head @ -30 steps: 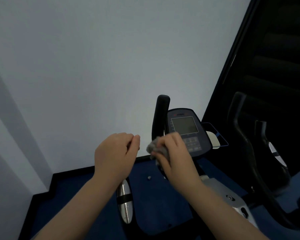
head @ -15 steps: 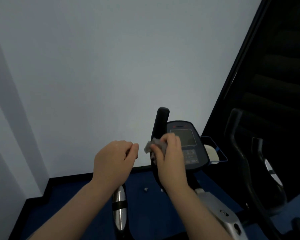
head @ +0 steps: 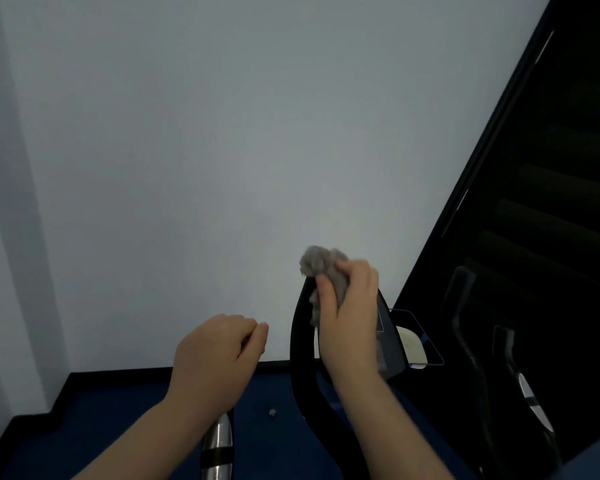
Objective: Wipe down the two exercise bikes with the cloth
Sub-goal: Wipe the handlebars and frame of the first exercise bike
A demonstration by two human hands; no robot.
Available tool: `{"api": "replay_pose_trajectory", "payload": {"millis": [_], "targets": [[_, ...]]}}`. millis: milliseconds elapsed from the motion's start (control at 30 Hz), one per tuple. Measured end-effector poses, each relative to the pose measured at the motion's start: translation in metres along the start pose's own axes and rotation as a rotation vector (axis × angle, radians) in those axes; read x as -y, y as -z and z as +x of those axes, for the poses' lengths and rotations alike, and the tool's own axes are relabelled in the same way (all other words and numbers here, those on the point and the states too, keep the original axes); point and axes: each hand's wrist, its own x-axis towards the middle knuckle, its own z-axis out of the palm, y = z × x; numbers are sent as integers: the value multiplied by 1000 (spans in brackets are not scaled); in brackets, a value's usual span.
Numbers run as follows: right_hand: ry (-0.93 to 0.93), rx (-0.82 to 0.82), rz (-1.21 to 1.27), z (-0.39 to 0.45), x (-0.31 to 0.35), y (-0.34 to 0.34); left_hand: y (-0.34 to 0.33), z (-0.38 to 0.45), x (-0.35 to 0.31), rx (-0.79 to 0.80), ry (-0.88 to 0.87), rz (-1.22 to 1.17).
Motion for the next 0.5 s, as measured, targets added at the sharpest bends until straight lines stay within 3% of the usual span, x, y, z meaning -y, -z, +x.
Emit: {"api": "replay_pose_trajectory", "payload": {"millis": [100,167,267,333,500], "targets": [[-34,0,150,-6,-5,5,-2,1,1,-8,-5,0],[62,-18,118,18,4,6,-2,2,2,-4,4,-8],[98,84,74,40,15,4,-2,4,2,-6,13,7],[70,86,43,30,5,9,-1,3,1,5,19,7],[-125,-12,257,5,-10,7,1,3,0,12,2,9]]}}
